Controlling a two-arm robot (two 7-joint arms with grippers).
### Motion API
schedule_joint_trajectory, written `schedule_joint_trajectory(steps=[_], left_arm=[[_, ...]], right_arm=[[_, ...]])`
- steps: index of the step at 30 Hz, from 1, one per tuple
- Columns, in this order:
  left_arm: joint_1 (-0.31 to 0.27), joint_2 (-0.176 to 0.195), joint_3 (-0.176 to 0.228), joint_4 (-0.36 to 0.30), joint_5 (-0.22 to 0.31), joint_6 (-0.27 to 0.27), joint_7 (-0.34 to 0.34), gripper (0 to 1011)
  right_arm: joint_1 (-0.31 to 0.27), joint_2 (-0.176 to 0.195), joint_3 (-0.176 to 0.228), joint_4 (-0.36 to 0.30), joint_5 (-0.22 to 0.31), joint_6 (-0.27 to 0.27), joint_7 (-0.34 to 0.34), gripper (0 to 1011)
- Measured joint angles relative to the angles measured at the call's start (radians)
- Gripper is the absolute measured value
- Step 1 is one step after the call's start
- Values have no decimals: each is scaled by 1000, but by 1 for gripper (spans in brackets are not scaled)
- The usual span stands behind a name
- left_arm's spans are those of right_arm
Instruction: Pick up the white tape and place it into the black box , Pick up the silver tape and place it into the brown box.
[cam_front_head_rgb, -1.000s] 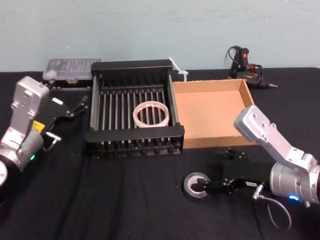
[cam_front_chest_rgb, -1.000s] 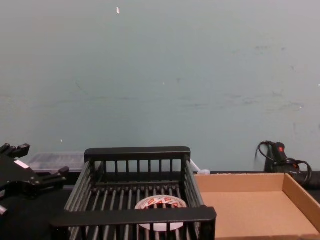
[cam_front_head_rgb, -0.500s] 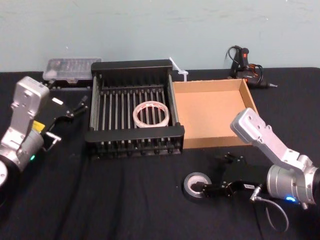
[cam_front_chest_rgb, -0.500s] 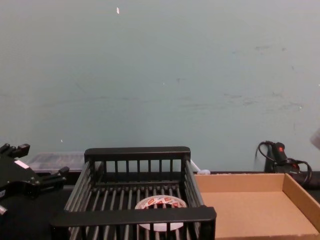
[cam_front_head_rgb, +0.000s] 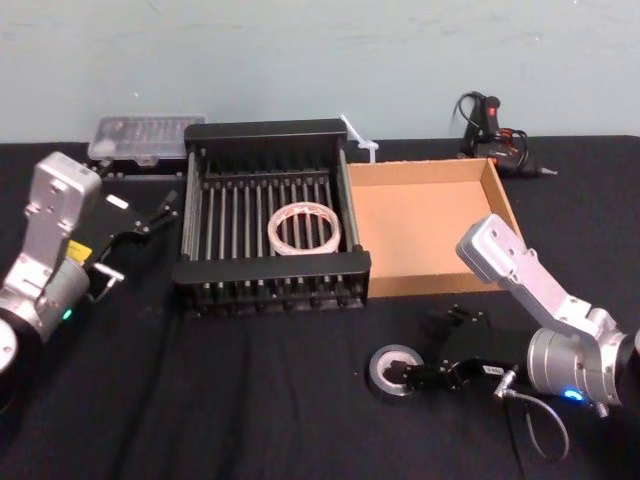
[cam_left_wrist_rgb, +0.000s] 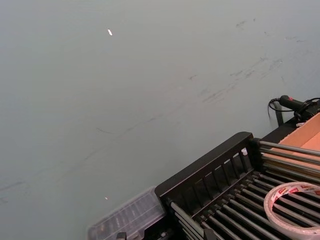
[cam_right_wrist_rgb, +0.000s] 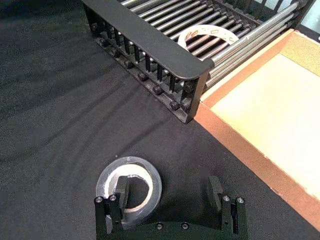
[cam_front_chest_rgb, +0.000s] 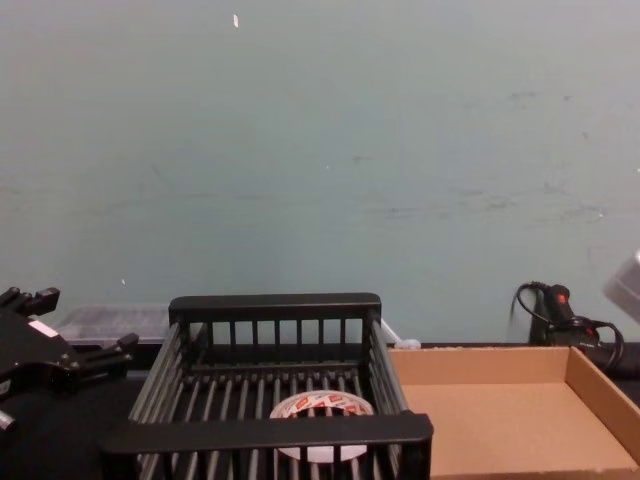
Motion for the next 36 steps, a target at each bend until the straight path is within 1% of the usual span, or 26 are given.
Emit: schedule_joint_trajectory(steps=[21, 36], left_arm=[[0, 0, 0, 0, 0, 0, 0, 1001], [0, 0, 0, 0, 0, 0, 0, 1001]], right_arm=[[23, -25, -13, 35, -18, 14, -1, 1002], [23, -25, -13, 35, -19, 13, -1, 1002]])
